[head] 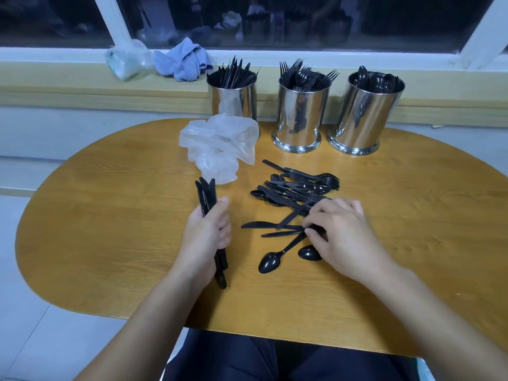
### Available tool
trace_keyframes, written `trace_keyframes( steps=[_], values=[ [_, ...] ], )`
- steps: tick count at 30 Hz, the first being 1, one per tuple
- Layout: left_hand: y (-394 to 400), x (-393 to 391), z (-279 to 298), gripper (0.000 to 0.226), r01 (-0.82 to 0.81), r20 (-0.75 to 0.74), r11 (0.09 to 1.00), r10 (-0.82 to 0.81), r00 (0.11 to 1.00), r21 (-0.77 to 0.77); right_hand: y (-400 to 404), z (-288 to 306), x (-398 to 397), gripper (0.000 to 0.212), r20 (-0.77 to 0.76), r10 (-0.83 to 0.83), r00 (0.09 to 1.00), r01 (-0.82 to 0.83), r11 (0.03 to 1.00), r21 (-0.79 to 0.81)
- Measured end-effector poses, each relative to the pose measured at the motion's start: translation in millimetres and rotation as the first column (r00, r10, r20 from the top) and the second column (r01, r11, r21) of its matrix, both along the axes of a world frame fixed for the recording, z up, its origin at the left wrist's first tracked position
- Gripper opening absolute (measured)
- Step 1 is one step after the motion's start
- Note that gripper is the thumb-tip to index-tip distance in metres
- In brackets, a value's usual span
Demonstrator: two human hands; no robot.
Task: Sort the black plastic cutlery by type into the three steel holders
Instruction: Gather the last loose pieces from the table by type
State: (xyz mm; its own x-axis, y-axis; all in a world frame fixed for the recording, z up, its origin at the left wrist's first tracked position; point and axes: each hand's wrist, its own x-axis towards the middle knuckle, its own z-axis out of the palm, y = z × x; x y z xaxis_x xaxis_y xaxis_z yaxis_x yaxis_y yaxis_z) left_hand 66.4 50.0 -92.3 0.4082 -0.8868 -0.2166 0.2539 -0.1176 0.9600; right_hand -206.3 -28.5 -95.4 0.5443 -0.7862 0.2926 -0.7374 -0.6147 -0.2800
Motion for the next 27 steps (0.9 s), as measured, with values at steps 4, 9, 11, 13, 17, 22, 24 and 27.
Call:
trace_keyframes(
  steps=[4,9,11,13,17,22,24,27],
  values=[
    [1,-5,-2,0.02,0.02,0.055,1.0,-0.019,0.998,-0.012,-3,0,1,0.015,0.058,-0.034,0.998,0.033,0.999,0.014],
    [2,-7,-6,0.02,0.018,0.082,1.0,-0.017,0.996,-0.014,-11,-2,15,0.011,-0.014,0.009,1.0,-0.008,0.999,0.052],
    [2,-5,-8,0.018,0.009,0.063,1.0,-0.008,0.998,-0.017,-12,-1,19,0.012,-0.054,0.033,0.998,-0.031,0.998,0.049],
    [2,-5,-8,0.02,0.002,0.074,1.0,-0.001,0.997,-0.015,-12,0,22,0.014,-0.092,0.046,0.995,-0.043,0.998,0.034],
    [2,-10,-8,0.031,-0.041,0.092,0.999,0.043,0.995,-0.024,-9,2,20,0.016,-0.16,0.045,0.986,-0.046,0.999,-0.003],
    [6,-19,-2,0.037,-0.083,-0.06,0.988,0.076,0.995,-0.127,8,15,25,0.015,0.169,-0.017,0.985,-0.01,0.987,0.161],
    [6,-29,0,0.032,-0.025,-0.078,0.985,0.012,0.997,-0.172,17,20,36,0.015,0.265,-0.02,0.964,-0.045,0.97,0.237],
    [1,-38,5,0.024,0.001,-0.036,0.985,-0.007,0.999,-0.172,25,25,47,0.016,0.282,0.052,0.958,-0.144,0.937,0.317]
  ],
)
